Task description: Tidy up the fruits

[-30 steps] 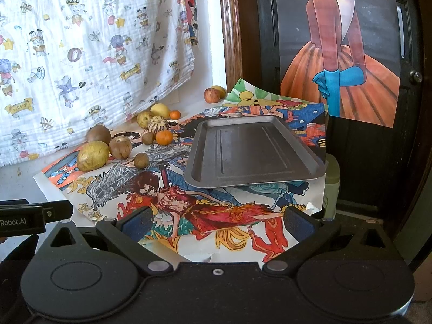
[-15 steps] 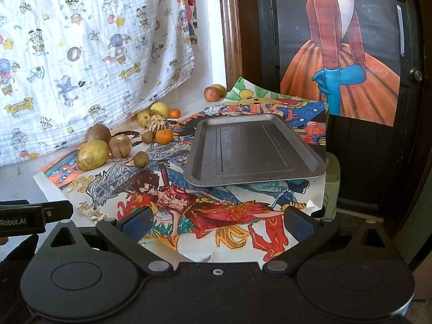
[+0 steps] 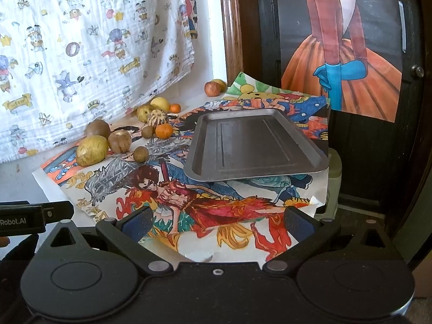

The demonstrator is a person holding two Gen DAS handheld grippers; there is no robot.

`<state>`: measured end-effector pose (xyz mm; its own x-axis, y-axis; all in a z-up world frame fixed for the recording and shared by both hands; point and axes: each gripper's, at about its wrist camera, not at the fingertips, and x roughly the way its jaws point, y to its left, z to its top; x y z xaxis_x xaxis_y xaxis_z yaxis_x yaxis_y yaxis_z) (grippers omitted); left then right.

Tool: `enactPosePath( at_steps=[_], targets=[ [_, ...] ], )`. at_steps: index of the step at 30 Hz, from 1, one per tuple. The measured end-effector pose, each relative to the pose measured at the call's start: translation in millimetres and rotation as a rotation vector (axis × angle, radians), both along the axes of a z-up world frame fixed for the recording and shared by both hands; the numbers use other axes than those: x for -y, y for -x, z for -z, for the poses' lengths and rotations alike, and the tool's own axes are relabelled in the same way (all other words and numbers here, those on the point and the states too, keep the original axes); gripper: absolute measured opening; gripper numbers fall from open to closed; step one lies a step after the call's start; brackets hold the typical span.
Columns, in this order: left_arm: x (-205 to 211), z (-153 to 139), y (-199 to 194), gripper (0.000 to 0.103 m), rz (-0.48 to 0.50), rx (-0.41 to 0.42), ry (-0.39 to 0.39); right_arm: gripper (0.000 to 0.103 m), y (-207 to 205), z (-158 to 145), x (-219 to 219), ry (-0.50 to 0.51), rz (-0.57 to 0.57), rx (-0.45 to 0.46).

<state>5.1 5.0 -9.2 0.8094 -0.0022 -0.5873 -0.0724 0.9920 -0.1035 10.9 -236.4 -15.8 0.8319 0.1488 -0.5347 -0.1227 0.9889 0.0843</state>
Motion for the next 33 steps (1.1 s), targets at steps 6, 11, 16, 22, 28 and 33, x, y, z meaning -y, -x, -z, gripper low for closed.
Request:
enactPosePath(
  at_steps=[6,11,16,22,28,33],
  targets=[
    [-0.8,2.7,-4.2,0.103,-0.009,-0.022,-0.004,0.103,-1.4,1.4,-1.5,0.000,-0.001,0.006],
    [-6.4,5.4,-10.7,0.103,-0.029,-0.030,0.000,0.103,-8.9,-2.3,-5.8,-0.010,-0.048,0.029],
    [-21.1,5.6,-20.5,0.103,-0.069,-0.031,0.007,0.103,-23.3,-12.9,-19.0,0.033,-0.143,0.073],
    [-42.7,1.5,-40.6,0.103,-0.113,-0.014,-0.005,0.103,-56.7,-43.0,-33.0,0.066,-0.260,0.122],
    [-56.0,-2.3,-66.1,0.103,-0.071,0.008,-0.059,0.103,-103.3,-71.8,-48.3,0.057,-0.410,0.117],
    [-61.4,-1.5,-88.9,0.103,-0.023,0.025,-0.121,0.103,-136.3,-78.5,-63.4,0.081,-0.575,0.114]
  ],
)
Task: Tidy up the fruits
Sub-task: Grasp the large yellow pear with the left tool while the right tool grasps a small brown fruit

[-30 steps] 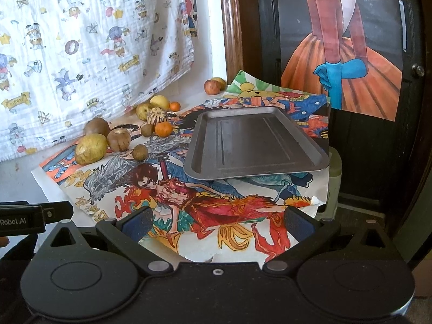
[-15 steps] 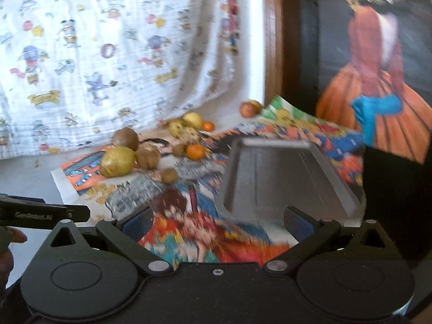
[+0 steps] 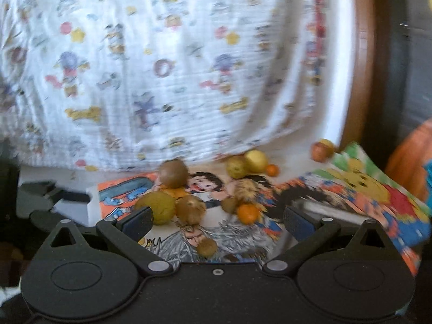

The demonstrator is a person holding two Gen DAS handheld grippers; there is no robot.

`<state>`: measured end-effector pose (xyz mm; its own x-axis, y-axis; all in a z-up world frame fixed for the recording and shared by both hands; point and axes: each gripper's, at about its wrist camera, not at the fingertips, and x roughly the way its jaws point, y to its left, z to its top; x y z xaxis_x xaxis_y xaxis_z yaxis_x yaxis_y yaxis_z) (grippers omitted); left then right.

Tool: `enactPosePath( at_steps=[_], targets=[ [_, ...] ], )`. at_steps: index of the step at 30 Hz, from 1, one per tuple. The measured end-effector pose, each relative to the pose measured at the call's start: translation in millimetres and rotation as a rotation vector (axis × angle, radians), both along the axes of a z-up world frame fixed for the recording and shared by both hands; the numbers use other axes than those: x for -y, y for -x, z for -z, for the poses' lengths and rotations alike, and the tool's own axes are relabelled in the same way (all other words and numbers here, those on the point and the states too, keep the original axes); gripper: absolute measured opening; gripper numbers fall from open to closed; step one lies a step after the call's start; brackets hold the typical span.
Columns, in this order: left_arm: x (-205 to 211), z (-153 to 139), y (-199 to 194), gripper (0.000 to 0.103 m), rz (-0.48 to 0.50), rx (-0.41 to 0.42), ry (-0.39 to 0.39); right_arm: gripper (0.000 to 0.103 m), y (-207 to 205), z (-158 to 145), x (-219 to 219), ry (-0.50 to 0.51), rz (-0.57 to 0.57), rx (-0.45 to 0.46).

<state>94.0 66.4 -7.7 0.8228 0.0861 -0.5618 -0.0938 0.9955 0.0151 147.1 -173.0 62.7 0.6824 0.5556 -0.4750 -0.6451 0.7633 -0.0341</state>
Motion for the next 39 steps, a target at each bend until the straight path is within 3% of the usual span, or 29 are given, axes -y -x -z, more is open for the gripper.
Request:
enactPosePath(
  at_steps=[7,10,19,24,30,37,39],
  targets=[
    [-4.7,4.3,-31.5,0.103,0.109,0.028,-0.033,0.102,-43.7,32.9,-21.5,0.156,-0.190,-0.076],
    [-5.2,6.6,-45.5,0.103,0.143,0.025,-0.047,0.096,-56.0,52.3,-25.0,0.191,-0.213,-0.115],
    [-18.4,14.6,-73.9,0.101,0.199,-0.015,0.020,0.073,-79.4,82.5,-35.7,0.191,-0.268,-0.197],
    [-18.2,17.1,-78.7,0.091,0.245,-0.022,0.026,0.051,-78.2,91.4,-43.4,0.196,-0.287,-0.207],
    [-18.1,18.0,-84.1,0.080,0.265,-0.044,0.050,0.037,-77.6,92.5,-44.4,0.165,-0.282,-0.217],
    [-15.1,20.9,-87.9,0.064,0.283,-0.071,0.085,0.031,-76.3,92.8,-42.3,0.144,-0.279,-0.219],
    [-12.5,21.1,-87.8,0.063,0.273,-0.072,0.079,0.031,-75.1,93.2,-41.6,0.140,-0.274,-0.219]
  ],
)
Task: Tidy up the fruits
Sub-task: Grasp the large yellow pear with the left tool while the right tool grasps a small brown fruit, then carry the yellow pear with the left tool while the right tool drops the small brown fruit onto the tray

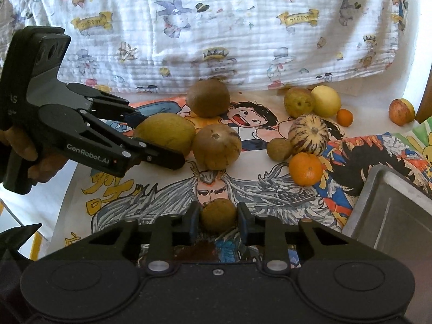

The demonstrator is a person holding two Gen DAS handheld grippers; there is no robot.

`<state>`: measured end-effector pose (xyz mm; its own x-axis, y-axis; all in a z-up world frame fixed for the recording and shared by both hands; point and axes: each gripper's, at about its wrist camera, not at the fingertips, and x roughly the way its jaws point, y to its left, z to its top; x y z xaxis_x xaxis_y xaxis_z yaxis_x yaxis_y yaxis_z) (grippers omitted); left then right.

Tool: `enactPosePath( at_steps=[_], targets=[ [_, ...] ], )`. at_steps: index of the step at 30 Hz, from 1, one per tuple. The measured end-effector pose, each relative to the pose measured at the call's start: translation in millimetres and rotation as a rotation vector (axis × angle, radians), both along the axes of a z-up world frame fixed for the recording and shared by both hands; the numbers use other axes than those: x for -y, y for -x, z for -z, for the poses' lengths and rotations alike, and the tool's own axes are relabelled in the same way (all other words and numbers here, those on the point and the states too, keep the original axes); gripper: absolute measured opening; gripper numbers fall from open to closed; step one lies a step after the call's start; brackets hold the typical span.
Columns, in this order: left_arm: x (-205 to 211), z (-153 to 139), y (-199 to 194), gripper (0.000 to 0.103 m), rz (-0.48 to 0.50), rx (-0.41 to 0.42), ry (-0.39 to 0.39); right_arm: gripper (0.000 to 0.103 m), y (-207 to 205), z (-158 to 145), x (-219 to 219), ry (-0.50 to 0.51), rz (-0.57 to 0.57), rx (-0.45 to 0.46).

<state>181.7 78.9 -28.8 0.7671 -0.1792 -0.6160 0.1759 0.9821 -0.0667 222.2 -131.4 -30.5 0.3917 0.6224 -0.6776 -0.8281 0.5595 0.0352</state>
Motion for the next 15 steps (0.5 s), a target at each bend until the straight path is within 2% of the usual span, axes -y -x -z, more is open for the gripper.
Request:
enactPosePath(
  at_steps=[6,9,13,15],
  targets=[
    [3.1,-2.4,3.6,0.062,-0.071,-0.020,0.025,0.031,6.3,-5.1,7.5,-0.028,0.021,-0.007],
    [3.5,-4.5,6.6,0.062,-0.120,-0.046,0.053,0.031,9.1,-12.1,21.1,-0.061,0.069,0.008],
    [1.2,-9.1,11.7,0.062,-0.164,-0.068,0.129,0.031,10.3,-26.2,49.3,-0.130,0.156,0.020],
    [5.0,-13.0,13.7,0.062,-0.183,-0.068,0.138,0.031,10.4,-32.2,63.8,-0.155,0.192,0.029]
  ],
)
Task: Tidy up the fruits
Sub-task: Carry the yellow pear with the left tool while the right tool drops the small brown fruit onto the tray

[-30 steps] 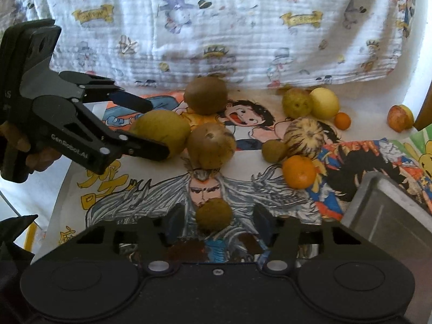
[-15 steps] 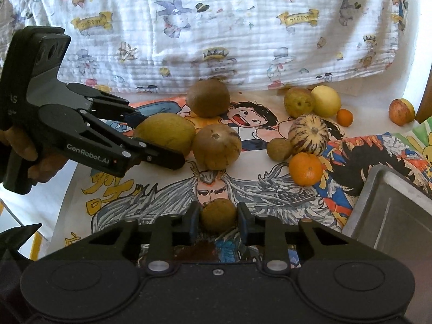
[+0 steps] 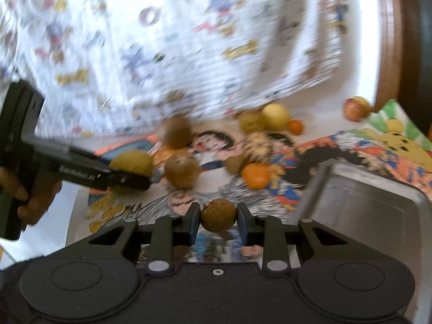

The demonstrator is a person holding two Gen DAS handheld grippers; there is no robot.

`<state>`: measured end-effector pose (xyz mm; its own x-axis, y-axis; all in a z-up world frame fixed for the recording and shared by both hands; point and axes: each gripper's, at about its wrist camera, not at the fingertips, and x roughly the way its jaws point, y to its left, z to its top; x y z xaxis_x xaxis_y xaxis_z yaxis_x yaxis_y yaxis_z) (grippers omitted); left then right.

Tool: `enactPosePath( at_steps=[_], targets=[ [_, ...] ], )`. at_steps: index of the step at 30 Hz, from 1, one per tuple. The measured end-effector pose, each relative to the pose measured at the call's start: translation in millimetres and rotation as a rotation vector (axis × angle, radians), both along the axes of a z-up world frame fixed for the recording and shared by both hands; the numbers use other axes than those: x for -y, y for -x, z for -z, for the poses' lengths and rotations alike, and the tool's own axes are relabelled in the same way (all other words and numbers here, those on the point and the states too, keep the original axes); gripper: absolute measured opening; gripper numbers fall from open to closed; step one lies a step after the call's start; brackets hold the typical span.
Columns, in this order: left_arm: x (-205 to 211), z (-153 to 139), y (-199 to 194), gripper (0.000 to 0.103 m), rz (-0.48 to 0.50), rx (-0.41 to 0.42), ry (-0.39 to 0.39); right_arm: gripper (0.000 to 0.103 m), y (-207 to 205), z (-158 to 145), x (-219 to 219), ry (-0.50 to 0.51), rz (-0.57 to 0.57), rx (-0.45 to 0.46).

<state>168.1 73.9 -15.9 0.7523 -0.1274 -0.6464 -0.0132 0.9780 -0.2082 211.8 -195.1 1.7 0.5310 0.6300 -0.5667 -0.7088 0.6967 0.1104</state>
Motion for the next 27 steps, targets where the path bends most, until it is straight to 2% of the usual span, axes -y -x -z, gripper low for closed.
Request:
enactPosePath(
  at_steps=[5,8,15,20,23,27],
  targets=[
    [16.8,-15.3,2.0,0.062,-0.021,0.021,0.016,0.031,-6.2,-14.3,34.8,-0.037,0.085,0.034],
    [26.0,-25.3,-3.9,0.062,-0.057,0.025,0.038,0.031,-19.6,-22.3,62.5,-0.087,0.188,0.037],
    [50.6,-43.7,-45.8,0.062,-0.080,0.067,0.100,0.031,-66.0,-31.1,103.5,-0.144,0.333,0.062],
    [83.4,-44.5,-90.1,0.062,-0.014,0.092,0.140,0.031,-102.1,-19.3,112.4,-0.103,0.376,0.068],
    [105.4,-41.6,-118.6,0.062,0.061,0.097,0.147,0.031,-122.7,-8.0,116.7,-0.057,0.389,0.050],
    [136.6,-34.3,-148.2,0.062,0.180,0.097,0.108,0.031,-145.3,6.6,129.7,-0.003,0.394,0.017]
  ],
)
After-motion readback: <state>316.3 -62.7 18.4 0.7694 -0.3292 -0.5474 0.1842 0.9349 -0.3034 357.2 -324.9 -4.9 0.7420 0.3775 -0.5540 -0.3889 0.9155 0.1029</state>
